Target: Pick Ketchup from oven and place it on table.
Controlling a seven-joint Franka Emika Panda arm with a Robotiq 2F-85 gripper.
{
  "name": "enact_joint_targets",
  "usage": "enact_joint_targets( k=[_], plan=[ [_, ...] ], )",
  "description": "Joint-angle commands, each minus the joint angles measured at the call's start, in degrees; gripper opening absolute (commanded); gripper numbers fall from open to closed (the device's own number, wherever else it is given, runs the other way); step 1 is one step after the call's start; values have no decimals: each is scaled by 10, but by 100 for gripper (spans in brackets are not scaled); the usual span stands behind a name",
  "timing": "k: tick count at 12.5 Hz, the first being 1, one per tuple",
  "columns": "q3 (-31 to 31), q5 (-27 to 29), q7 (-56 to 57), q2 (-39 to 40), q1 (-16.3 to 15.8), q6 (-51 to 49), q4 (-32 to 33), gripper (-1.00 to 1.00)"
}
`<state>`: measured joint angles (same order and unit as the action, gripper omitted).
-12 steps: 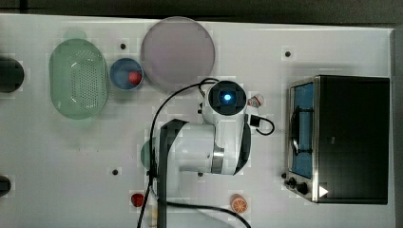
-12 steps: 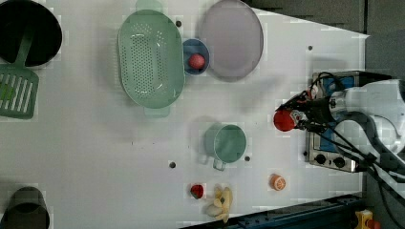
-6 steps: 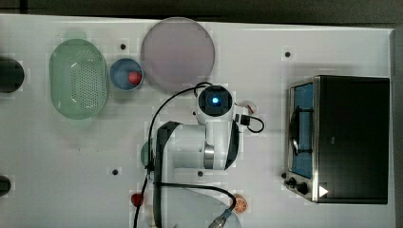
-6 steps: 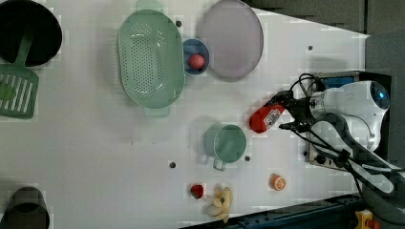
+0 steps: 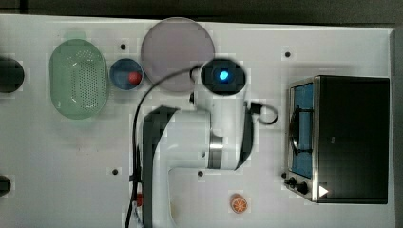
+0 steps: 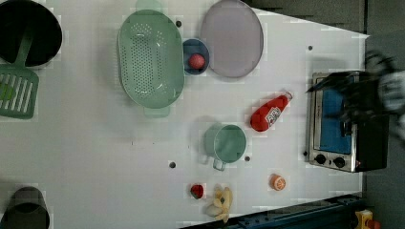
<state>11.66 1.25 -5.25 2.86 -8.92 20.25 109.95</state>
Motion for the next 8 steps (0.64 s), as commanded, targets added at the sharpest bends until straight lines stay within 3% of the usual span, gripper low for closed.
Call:
enact_joint_targets(
  k=[1,5,8],
  plan=[
    [-12,-5,-18,-17,-4,-73,-76,100],
    [-11,-7,-18,-17,-3,-173,-153,100],
    [-7,-7,-18,-17,-3,-190,-170,100]
  ],
)
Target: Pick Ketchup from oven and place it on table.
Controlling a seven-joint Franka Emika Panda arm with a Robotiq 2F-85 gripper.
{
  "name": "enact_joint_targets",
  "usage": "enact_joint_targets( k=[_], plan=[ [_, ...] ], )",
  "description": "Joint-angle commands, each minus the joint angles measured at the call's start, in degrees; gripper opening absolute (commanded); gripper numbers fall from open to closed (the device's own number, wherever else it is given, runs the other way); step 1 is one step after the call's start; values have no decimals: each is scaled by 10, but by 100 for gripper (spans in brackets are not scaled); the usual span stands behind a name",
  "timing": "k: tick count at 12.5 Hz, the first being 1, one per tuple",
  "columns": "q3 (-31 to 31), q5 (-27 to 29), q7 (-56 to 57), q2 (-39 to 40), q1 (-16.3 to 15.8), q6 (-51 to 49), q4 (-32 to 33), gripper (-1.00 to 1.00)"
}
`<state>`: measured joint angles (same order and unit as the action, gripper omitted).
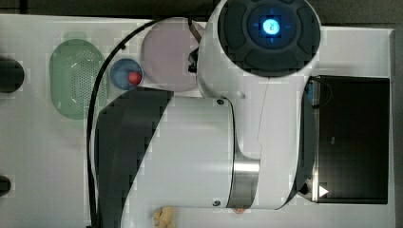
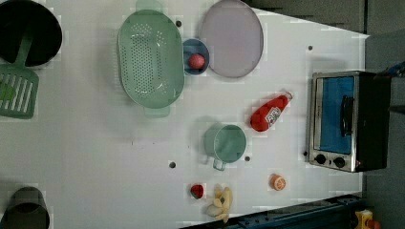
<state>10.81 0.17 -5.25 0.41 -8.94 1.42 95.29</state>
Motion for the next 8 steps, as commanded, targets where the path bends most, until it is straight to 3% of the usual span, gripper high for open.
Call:
enact_joint_targets(
  k=[1,8],
  plan=[
    [2,4,-18,8,-3,-2,-24,100],
    [1,4,-18,11,-3,-2,-18,100]
  ],
)
